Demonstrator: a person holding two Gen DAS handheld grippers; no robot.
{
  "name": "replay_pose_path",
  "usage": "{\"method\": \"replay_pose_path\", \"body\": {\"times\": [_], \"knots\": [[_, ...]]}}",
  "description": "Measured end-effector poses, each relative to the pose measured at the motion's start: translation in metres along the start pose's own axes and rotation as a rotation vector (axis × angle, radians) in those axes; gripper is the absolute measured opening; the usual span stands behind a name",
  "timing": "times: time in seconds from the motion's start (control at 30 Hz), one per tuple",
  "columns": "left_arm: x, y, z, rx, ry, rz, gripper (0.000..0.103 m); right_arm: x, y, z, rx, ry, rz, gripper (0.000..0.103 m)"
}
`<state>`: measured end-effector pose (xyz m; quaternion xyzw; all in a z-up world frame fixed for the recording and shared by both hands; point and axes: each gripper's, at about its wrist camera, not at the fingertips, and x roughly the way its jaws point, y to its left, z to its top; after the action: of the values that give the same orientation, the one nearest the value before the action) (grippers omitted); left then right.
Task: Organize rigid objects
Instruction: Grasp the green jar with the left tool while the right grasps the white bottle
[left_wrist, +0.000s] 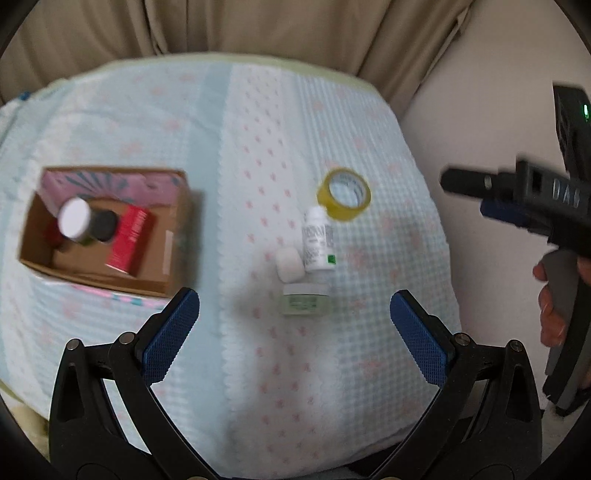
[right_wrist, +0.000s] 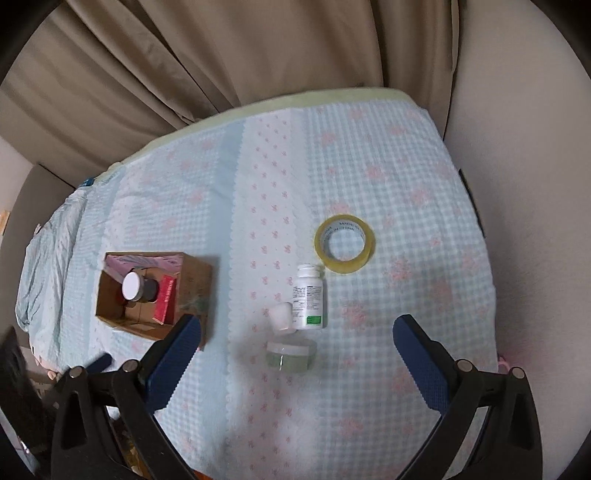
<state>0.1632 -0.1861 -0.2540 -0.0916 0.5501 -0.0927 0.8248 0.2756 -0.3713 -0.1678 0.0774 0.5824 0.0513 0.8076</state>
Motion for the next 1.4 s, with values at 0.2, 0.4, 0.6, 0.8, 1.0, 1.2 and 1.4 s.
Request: {"method": "replay_pose_path", "body": {"times": [0.2, 0.4, 0.6, 0.8, 1.0, 1.2, 1.4], "knots": [[0.089, -0.012, -0.016, -0.018, 0.084, -0.003, 0.103, 0.069, -0.019, 0.014, 0.001, 0.133, 0.087, 0.103], [0.148, -0.012, -0.033, -0.089, 0.095, -0.012, 0.103, 0.147, -0.021, 0.009, -0.014, 0.235, 0.139, 0.101], [0.188, -0.017, -0.045, -0.119, 0.082, 0.008, 0.1, 0.205, -0.017, 0.002, -0.051, 0.314, 0.172, 0.087], [0.214, -0.017, -0.051, -0.123, 0.086, 0.061, 0.097, 0.244, -0.017, -0.005, -0.045, 0.391, 0.188, 0.078], [0.234, -0.014, -0.052, -0.122, 0.119, 0.066, 0.072, 0.265, -0.019, -0.011, -0.037, 0.437, 0.171, 0.067], [0.236, -0.015, -0.053, -0.106, 0.12, 0.067, 0.071, 0.269, -0.013, -0.013, -0.047, 0.434, 0.184, 0.047], [0.233, -0.018, -0.054, -0.097, 0.12, 0.064, 0.071, 0.269, -0.006, -0.015, -0.046, 0.426, 0.173, 0.047]]}}
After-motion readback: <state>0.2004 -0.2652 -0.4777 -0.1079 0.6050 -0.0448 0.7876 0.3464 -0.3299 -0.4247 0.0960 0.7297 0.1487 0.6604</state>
